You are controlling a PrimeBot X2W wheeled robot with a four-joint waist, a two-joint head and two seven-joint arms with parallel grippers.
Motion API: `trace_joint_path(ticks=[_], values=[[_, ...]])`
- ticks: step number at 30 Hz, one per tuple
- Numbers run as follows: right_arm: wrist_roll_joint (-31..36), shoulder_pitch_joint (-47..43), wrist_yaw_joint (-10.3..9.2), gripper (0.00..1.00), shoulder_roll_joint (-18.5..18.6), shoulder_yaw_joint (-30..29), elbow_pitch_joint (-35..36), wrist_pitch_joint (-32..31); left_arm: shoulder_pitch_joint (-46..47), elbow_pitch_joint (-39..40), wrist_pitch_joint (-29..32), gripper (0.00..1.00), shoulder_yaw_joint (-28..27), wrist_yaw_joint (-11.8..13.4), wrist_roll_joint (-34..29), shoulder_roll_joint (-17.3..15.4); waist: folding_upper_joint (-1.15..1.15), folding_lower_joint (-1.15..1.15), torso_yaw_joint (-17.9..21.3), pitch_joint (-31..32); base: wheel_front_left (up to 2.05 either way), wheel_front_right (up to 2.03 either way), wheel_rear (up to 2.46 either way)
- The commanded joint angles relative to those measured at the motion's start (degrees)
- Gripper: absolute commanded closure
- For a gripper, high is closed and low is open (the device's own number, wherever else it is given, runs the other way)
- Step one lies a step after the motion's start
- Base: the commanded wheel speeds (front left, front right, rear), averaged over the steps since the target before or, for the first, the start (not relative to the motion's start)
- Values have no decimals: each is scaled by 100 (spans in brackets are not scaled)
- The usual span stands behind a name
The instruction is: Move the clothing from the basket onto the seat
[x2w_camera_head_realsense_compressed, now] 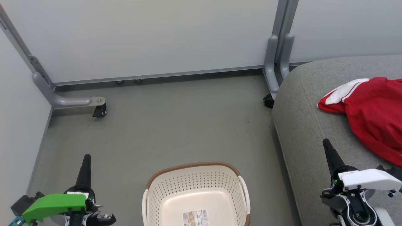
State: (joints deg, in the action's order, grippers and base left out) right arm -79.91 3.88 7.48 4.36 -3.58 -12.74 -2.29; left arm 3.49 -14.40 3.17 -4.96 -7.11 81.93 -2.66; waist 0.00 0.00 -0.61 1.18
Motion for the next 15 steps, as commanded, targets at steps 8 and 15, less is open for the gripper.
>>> trace_joint_path(ticks=[8, 15], values=[[-445, 145, 3, 100, -24, -80, -36, -128, 194, 44, 126, 100, -65, -44, 352, -32, 0, 0, 17, -37, 0, 0, 0], [-750, 170, 3, 100, -46, -127, -71, -211, 235, 43, 198, 100, -106, -50, 599, -33, 0, 0, 31, -68, 0, 0, 0]])
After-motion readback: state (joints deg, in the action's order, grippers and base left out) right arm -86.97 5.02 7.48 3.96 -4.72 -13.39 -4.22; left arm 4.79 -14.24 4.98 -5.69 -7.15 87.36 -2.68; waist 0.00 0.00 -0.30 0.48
